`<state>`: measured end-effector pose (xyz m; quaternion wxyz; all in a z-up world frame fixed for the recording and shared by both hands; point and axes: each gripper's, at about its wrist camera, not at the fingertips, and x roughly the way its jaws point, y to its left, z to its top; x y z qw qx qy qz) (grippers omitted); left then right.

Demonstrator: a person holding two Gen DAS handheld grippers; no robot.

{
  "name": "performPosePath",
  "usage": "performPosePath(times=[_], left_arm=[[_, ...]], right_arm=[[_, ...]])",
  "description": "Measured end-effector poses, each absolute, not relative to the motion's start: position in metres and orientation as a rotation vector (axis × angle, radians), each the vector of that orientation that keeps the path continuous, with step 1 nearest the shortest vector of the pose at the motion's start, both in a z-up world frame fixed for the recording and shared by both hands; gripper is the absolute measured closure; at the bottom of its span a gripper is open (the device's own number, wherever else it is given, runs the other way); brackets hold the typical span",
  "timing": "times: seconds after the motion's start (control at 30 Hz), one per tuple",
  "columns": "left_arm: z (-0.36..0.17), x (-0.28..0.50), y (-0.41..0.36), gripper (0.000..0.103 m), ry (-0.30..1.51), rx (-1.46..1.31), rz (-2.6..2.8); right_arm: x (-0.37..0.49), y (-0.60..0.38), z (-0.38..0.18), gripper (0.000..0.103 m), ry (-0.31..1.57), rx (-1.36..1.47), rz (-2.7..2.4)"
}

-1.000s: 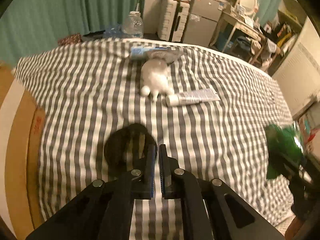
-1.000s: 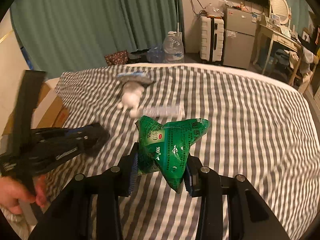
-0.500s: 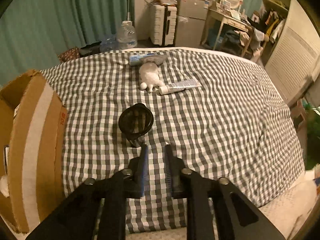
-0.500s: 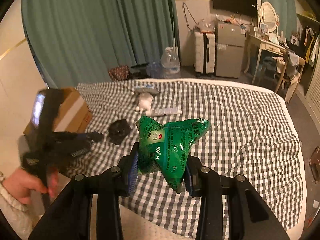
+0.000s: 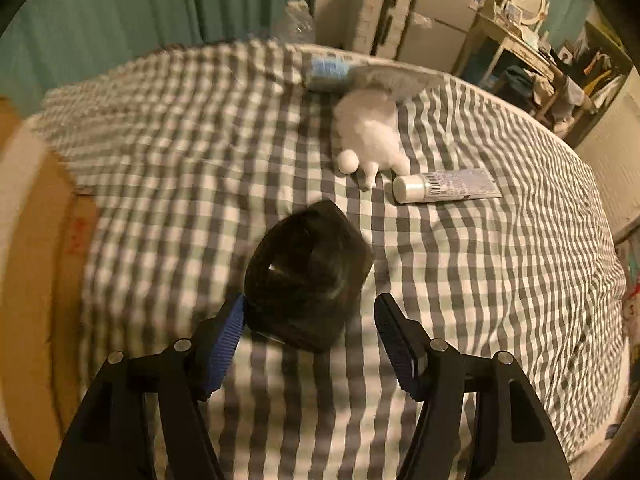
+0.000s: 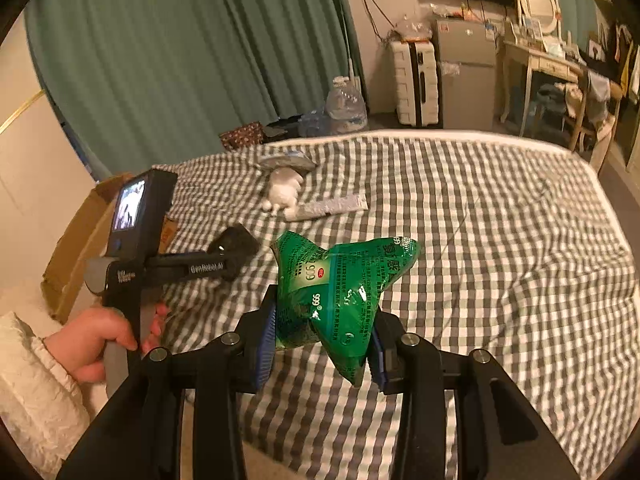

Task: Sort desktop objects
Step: 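Grasp the black jar with the left tool while the right tool grasps the green packet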

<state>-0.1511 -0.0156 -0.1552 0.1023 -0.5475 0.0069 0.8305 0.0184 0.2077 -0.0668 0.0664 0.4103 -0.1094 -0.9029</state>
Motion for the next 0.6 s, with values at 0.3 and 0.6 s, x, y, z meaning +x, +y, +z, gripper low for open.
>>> performPosePath(times=[0.3,0.6], left_arm=[[-0.16,-0.172,-0.037,0.029,-0.237,-1.567,2.377],[-0.17,-0.185,-0.016,0.038,-0.002,-1.576,2.407]], right_arm=[[0.008,0.228,-0.093,0.065,-0.398,1.322,-2.703],[0.011,0.211,-0.094,0.065,-0.302,1.339,-2.707]])
